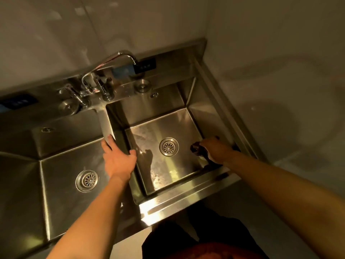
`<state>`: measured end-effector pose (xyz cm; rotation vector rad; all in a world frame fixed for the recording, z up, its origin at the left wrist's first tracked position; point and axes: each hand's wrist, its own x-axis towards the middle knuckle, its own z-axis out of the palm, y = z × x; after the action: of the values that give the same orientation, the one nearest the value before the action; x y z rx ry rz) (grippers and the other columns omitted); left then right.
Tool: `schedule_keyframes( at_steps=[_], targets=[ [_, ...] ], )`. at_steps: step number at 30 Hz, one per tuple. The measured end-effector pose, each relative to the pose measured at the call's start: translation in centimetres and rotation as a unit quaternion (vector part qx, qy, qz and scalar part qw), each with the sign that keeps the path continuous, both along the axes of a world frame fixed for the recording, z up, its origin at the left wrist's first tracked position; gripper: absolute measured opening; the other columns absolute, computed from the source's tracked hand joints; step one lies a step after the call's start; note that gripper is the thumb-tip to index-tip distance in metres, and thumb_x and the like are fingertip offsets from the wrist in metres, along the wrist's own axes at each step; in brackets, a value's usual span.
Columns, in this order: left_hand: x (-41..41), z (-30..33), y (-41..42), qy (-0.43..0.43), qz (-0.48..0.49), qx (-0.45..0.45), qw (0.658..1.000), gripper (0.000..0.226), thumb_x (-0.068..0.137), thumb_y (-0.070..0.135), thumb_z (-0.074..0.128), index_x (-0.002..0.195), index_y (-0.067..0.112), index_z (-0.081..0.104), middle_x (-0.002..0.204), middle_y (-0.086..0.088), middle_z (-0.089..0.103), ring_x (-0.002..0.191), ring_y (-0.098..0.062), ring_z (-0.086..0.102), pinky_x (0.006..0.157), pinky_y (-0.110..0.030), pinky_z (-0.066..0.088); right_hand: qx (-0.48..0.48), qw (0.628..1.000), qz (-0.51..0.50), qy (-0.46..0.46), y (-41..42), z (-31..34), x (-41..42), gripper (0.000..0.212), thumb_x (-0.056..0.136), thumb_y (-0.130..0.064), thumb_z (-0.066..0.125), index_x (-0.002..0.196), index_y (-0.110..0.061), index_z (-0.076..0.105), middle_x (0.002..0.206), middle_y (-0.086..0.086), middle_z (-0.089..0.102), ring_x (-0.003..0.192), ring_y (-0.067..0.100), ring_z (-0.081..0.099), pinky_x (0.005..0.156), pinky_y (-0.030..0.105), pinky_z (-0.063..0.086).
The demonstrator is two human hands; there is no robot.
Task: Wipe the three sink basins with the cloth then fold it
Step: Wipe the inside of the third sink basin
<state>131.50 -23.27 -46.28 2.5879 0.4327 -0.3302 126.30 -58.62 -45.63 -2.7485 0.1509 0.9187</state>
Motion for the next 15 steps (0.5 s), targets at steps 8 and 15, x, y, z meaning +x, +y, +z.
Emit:
schedule_keyframes(
  at_steps=[8,15],
  targets=[
    [0.7,4.9,3.5,0.103,-0.094,0.006,0.99,0.081,0.099,0.047,0.063,0.165,0.02,0.024,0.166,-0.021,0.027,0.147,-0.049,0.033,0.12,-0.052,0.033,0.048,0.983,-0.016,-0.178,0.5,10.4,-1.0,0.039,0.098,-0.01,0.062,0.136,-0.019,0.062,0.136,0.005,0.061,0.125,0.025,0.056,0.108,0.032,0.043],
    [-1.3,14.6,4.8,-0.031,-0.091,-0.11,0.989,0.043,0.1,0.039,0.064,0.137,0.017,0.065,0.14,-0.012,0.063,0.128,-0.03,0.059,0.104,-0.038,0.044,0.123,0.94,-0.002,-0.317,0.8,19.0,-1.0,0.034,0.099,-0.003,0.054,0.128,-0.013,0.068,0.128,0.004,0.066,0.119,0.024,0.057,0.105,0.032,0.042]
  ],
)
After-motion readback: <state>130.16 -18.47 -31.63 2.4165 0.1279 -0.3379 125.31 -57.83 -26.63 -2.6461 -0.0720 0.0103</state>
